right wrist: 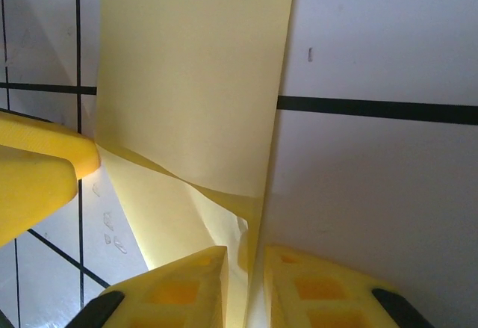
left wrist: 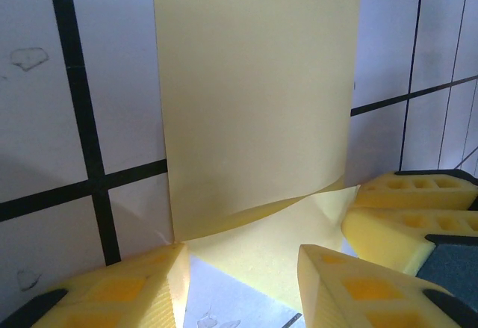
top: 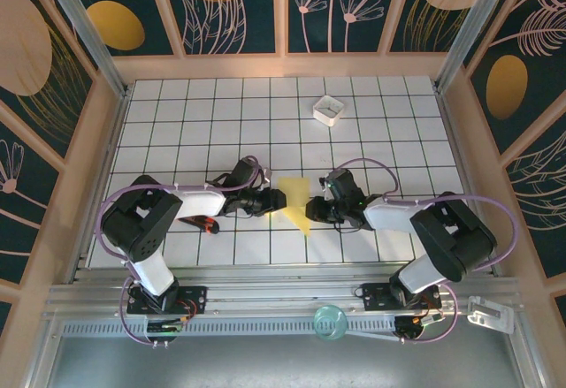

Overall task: Fold a paper plane with a square sheet of paper (pick it up from the middle)
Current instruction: Fourth fold the wing at the center of the table.

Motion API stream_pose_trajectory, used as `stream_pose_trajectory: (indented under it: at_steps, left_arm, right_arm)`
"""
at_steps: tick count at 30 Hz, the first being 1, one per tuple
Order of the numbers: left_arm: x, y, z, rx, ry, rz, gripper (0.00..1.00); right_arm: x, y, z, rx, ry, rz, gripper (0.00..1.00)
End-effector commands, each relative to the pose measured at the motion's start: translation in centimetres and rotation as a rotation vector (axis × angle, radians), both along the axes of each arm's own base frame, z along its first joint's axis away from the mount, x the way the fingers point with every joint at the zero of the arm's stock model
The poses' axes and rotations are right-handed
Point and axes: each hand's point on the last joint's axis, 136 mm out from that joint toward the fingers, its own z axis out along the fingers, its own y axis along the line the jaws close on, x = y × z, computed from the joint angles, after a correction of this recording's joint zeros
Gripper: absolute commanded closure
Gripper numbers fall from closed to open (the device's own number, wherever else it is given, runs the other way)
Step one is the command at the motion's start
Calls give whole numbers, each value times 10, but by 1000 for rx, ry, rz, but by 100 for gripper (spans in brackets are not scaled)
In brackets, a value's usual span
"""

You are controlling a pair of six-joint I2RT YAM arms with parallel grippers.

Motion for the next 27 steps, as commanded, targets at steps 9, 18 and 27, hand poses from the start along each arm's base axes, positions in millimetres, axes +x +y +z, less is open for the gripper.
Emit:
stream_pose_trajectory:
  at_steps: [9,18,27]
  left_arm:
    - [11,8,-3,46,-28,60,56]
    - [14,10,-3,54,-38,78,56]
    - [11,-3,-3,1,-10,36,56]
  right_arm:
    - [-3,-3,-14,-37,13,-5,85]
    - [-4,-4,-15,-37,17,-3,86]
    - [-4,-4,-16,-40,18,-5,86]
